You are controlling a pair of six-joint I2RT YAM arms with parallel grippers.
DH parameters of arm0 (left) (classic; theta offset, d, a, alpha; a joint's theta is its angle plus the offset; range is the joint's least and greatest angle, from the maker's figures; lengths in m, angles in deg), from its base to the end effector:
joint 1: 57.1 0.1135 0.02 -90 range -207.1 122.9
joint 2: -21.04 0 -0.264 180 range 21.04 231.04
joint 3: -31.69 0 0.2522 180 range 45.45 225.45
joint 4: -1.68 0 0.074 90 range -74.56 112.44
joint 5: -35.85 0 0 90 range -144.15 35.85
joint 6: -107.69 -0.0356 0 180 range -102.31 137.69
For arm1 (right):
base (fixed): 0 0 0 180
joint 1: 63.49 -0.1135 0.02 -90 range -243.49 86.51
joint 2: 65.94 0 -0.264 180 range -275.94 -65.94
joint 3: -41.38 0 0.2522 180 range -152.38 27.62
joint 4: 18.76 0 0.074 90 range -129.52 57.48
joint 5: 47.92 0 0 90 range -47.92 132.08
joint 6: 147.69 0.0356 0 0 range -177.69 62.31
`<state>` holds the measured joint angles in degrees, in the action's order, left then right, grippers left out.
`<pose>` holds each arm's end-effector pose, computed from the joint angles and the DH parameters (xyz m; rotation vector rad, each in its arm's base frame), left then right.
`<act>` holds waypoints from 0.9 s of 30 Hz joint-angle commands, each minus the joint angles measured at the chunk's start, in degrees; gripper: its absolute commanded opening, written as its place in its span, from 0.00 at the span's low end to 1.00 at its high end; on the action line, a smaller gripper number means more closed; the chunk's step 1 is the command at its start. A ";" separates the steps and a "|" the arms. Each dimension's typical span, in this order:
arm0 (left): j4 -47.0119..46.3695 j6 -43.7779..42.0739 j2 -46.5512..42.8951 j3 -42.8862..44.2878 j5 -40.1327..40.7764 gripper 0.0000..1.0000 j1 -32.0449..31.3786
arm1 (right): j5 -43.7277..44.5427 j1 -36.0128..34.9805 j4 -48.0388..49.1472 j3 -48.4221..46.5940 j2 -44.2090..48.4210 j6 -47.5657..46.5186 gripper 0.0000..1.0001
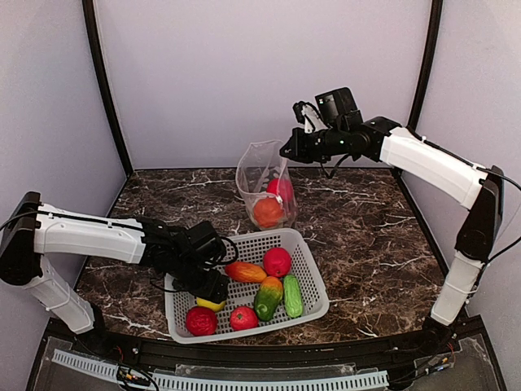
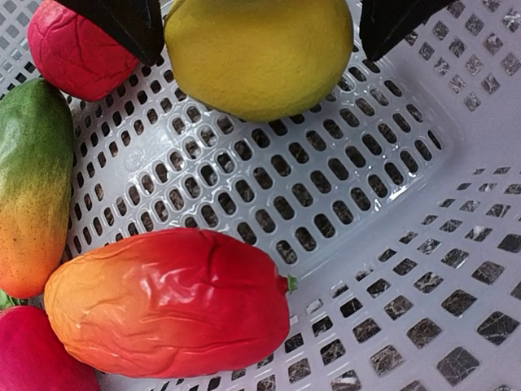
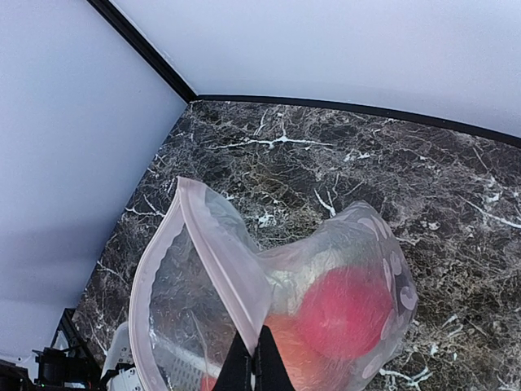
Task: Place the food in the zip-top bag and seal the zipper
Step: Pick up the fake fruit from the bin.
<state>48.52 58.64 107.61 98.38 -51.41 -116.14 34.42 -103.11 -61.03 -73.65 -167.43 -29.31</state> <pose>0.1479 -0.2432 0.1906 0.4291 2.7840 -0.4012 0.3156 0.2674 0.3787 -0.2999 2.1637 0.8439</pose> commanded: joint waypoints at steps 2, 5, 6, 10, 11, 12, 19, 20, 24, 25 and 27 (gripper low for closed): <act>3.14 -0.14 0.73 -0.37 1.50 0.81 -0.20 | 0.18 0.26 2.41 0.73 0.99 0.15 0.00; 3.28 -0.31 0.57 -0.16 1.70 0.78 -0.24 | 0.12 0.26 2.41 0.66 0.97 0.10 0.00; 3.34 -0.37 0.59 -0.13 1.73 0.77 -0.20 | 0.13 0.24 2.41 0.64 0.98 0.13 0.00; 3.31 -0.30 0.47 -0.23 1.57 0.73 -0.23 | 0.07 0.24 2.41 0.73 1.02 0.20 0.00; 3.31 -0.31 0.34 -0.31 1.54 0.72 -0.21 | 0.10 0.23 2.41 0.81 1.02 0.20 0.00; 3.31 -0.34 0.31 -0.34 1.55 0.72 -0.20 | 0.10 0.24 2.41 0.86 1.08 0.20 0.00; 3.99 -0.63 -2.01 0.00 3.52 0.71 -0.19 | 0.03 0.22 2.34 0.80 1.38 0.22 0.00; 4.49 -0.94 -2.67 0.38 4.08 0.71 -0.26 | 0.09 0.24 2.35 0.86 1.50 0.17 0.00; 5.26 -2.88 -8.95 3.80 6.87 0.71 -0.17 | 0.15 0.24 2.17 1.35 2.05 -0.15 0.00; 5.64 -3.41 -10.74 4.97 7.61 0.71 -0.03 | -0.08 0.24 2.34 1.61 2.27 -0.10 0.00; 7.67 -5.44 -11.81 9.91 8.75 0.71 0.17 | -1.45 0.24 3.26 2.73 3.01 0.44 0.00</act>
<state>52.54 56.85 101.47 100.48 -46.75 -116.14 34.35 -103.11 -60.75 -73.02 -167.28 -29.31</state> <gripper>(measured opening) 0.712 0.006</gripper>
